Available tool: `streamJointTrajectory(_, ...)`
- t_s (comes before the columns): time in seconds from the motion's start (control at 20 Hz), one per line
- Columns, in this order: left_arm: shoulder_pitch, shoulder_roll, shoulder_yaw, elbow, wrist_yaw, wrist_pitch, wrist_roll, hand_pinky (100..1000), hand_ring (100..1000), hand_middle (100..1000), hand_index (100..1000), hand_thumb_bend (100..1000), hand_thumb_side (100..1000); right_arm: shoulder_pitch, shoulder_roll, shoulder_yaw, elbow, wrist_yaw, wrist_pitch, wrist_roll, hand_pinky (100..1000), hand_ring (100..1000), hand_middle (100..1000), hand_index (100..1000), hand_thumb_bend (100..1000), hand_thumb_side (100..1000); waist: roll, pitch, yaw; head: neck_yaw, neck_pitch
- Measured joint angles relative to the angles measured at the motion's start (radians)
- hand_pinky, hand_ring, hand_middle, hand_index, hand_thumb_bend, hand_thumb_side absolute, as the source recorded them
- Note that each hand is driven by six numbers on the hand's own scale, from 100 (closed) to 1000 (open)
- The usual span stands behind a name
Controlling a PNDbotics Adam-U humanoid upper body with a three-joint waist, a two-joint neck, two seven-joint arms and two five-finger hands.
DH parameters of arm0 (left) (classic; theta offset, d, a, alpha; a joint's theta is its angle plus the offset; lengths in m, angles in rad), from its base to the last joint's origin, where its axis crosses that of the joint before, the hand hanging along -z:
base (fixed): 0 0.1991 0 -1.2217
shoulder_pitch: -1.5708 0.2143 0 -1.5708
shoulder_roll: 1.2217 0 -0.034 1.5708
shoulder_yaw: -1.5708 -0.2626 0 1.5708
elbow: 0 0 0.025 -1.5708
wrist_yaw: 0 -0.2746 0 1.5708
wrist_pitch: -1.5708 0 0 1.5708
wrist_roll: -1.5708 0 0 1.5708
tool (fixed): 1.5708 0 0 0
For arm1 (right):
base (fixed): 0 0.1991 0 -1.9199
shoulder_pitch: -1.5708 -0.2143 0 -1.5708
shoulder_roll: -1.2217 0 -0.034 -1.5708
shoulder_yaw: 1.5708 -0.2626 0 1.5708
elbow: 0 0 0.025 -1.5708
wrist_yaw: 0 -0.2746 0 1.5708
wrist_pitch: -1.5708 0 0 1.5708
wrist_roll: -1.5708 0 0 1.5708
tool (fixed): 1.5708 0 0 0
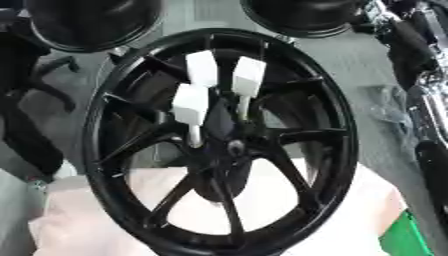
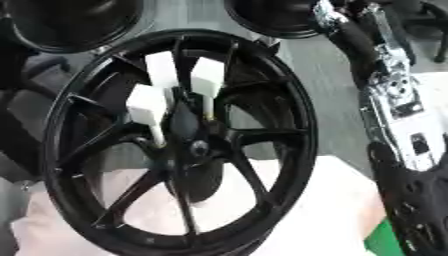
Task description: Pull the pin out of the wheel hub.
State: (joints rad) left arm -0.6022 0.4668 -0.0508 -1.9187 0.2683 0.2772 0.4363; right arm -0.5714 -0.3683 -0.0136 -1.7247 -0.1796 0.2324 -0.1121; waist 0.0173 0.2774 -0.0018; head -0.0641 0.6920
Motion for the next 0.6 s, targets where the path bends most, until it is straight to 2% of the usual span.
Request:
streamJointTrajectory(0.3,-0.105,0.183,-0.083,-0.05,0.016,0.09,-0.118,726,811,816,716,490,527,0.001,-0.006,-0.001,0.002,0.0,-0.001,-0.001,751,647,672,750,243,410,0.006,0.0,0.0,-0.009,0.0)
streamJointTrajectory(0.6,-0.211,0.383,-0.184,-0.067,0.013,0.166,-0.323,751,815,817,736,520,540,0.008,-0.01,0.0,0.002,0.004,0.001,0.001,752,648,673,750,245,411,0.014,0.0,0.0,-0.018,-0.001)
